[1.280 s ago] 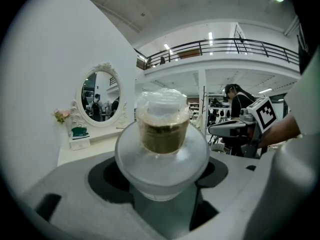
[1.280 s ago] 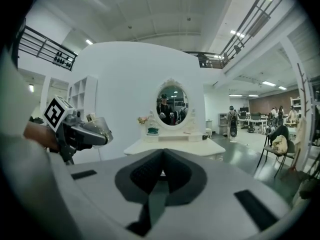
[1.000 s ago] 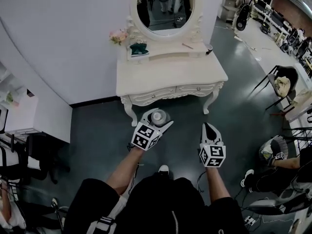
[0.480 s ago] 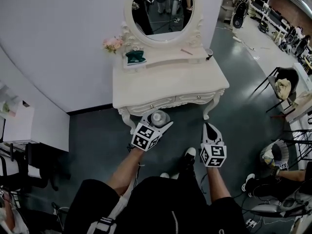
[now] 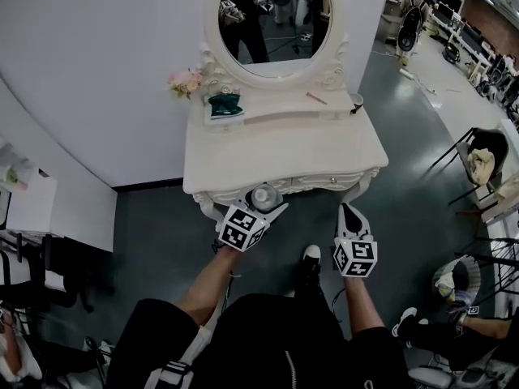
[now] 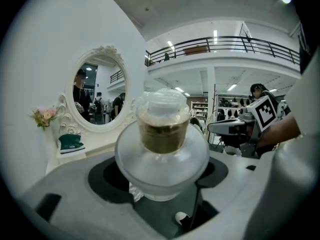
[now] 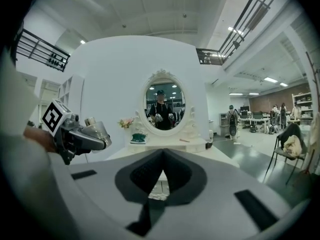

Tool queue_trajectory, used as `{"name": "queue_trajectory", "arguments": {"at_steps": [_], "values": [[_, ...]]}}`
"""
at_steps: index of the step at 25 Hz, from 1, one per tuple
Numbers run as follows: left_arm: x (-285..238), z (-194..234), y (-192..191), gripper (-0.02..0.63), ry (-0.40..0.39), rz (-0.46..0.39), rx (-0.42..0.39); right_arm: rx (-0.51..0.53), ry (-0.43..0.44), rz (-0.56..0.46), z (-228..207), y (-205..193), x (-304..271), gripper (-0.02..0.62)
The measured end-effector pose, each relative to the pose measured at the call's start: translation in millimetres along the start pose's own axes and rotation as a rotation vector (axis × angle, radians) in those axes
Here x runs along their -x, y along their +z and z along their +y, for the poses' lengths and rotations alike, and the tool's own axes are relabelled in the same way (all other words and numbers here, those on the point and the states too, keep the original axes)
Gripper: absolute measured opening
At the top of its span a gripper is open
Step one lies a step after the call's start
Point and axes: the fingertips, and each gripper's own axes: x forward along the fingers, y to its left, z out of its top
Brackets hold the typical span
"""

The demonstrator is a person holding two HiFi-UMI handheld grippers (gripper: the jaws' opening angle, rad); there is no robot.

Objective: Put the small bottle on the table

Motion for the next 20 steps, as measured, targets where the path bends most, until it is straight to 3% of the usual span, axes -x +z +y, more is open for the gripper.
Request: {"name": "queue_trajectory", "arguments": {"at_steps": [13, 20], "values": [[-126.7, 77.0, 48.8, 0.339, 0.189, 0.023, 0.096, 0.021, 0.193, 0.036, -100.2, 44.5, -162.9, 0.002], [-169.8, 112.1, 67.6, 0.339, 0.285, 0.020, 0.131, 0.033, 0.301, 0.057, -126.4, 57.8, -237.0, 0.002]]}}
